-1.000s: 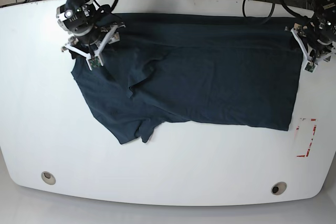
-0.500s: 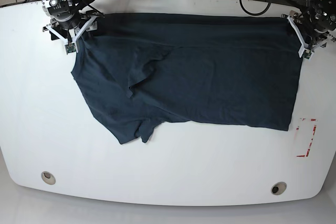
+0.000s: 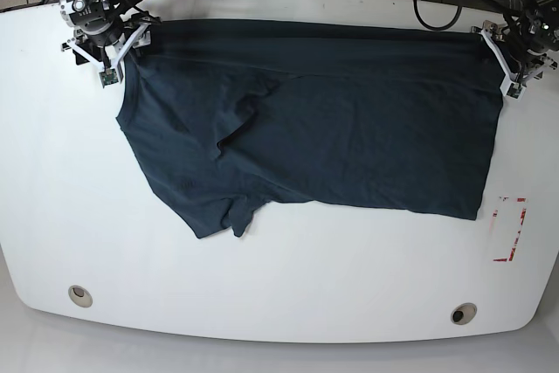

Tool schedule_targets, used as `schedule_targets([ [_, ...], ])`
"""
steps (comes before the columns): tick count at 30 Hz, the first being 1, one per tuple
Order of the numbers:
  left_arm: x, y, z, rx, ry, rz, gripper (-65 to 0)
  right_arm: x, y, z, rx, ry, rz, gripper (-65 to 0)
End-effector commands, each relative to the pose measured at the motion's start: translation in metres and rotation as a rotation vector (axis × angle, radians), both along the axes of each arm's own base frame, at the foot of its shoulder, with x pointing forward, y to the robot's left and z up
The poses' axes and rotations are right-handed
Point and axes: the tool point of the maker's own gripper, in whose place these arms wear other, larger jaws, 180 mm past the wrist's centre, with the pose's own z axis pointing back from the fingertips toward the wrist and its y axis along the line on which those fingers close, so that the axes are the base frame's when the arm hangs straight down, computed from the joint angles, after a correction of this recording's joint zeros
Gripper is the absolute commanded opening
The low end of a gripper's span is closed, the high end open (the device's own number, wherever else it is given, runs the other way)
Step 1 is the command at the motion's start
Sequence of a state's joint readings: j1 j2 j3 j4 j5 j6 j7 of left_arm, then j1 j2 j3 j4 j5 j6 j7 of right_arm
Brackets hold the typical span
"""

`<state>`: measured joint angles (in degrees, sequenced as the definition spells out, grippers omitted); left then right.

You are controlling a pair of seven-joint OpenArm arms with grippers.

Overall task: Layout the t-shirt on the table in an organized manner, then fold the t-shirt properly
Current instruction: 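Move the right gripper back to the shirt edge beside the collar, then grasp the sleeve fabric with the right gripper and drag it outward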

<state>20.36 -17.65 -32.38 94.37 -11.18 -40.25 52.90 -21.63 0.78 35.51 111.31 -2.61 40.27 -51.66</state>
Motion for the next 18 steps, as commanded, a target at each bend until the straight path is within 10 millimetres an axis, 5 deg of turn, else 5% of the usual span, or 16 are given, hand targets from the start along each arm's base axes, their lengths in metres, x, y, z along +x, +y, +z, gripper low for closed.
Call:
schedule_targets([
  [1,0.002,0.006,0.011,0.049,-0.008,-0.013,-28.5,0.016,-0.002,0.024,-0.039,-0.079,0.021,-24.1],
  [18,0.011,0.002,0.043,0.138,-0.03,-0.057,-28.5,0.08,0.094,0.037,0.116,-0.165,0.157,-24.1],
])
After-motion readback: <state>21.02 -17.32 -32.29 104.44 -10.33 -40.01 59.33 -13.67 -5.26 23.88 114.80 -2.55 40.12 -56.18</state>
